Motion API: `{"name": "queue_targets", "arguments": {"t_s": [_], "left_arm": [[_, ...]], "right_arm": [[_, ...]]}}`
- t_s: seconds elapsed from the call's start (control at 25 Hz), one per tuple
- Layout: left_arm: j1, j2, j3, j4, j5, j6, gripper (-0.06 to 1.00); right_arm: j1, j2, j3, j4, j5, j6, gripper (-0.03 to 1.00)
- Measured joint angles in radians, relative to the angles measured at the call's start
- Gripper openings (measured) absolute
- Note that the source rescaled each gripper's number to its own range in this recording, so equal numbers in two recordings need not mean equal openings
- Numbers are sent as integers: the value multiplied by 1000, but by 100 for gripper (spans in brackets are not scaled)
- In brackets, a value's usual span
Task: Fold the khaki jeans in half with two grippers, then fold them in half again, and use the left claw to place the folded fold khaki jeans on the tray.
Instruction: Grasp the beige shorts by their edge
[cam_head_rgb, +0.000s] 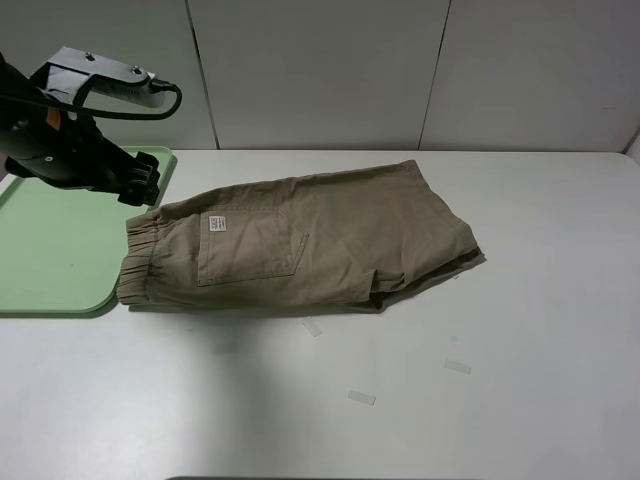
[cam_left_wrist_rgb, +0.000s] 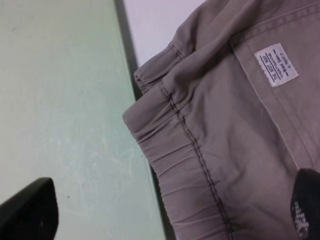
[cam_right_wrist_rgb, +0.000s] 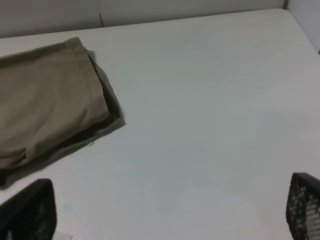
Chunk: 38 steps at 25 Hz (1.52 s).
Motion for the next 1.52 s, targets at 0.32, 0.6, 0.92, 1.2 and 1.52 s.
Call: {"name": "queue_targets", "arguments": {"t_s": [0.32, 0.6, 0.92, 1.2, 1.52], "left_arm": [[0, 0, 0, -74, 29, 0, 92], [0, 0, 0, -228, 101, 1, 91], [-15, 91, 0, -321, -4, 19, 92], [-24, 240, 0, -334, -117, 19, 92], [-27, 403, -1, -334, -325, 23, 93]], "right_arm": [[0, 0, 0, 0, 0, 0, 100], [-2, 0, 0, 1, 0, 0, 100], [-2, 0, 0, 2, 0, 0, 100], [-2, 0, 0, 2, 0, 0, 100], [-2, 0, 0, 2, 0, 0, 100]]}}
